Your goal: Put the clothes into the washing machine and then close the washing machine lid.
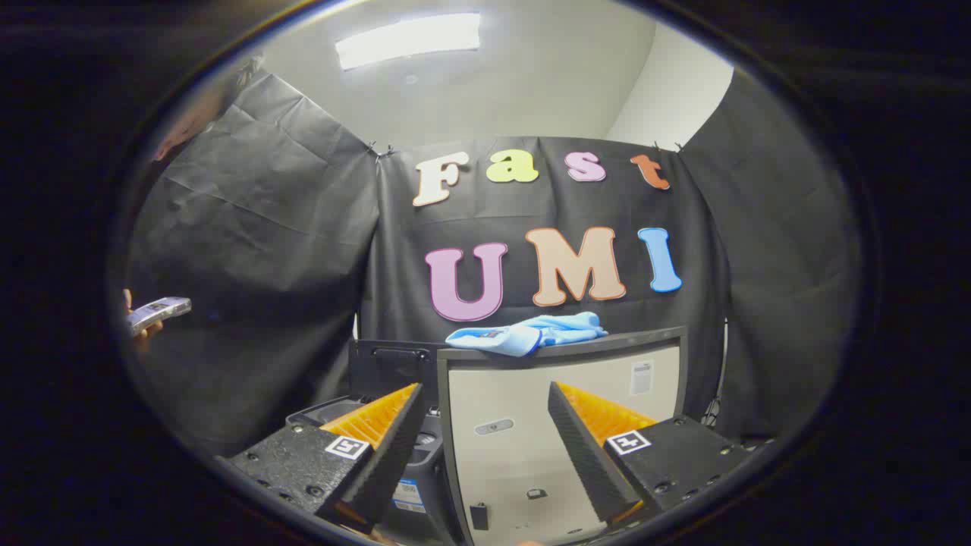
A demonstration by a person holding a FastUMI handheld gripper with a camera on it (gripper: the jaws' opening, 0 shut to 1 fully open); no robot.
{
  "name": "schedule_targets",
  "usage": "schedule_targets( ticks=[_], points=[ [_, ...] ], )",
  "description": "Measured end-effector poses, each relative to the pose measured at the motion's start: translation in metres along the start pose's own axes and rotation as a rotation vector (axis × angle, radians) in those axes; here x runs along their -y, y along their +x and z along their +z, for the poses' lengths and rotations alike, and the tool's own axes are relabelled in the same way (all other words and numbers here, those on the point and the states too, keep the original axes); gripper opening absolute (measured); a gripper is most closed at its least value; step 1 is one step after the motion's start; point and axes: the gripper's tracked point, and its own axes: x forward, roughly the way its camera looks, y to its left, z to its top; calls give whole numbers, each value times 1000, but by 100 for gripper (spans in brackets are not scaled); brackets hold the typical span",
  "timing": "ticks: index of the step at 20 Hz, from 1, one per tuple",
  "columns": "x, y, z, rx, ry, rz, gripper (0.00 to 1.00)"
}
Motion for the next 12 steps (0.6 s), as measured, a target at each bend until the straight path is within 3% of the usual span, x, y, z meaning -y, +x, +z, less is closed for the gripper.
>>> schedule_targets(
  ticks=[12],
  points=[
    [11, -4, 35, 20, -104, -74, 98]
  ],
)
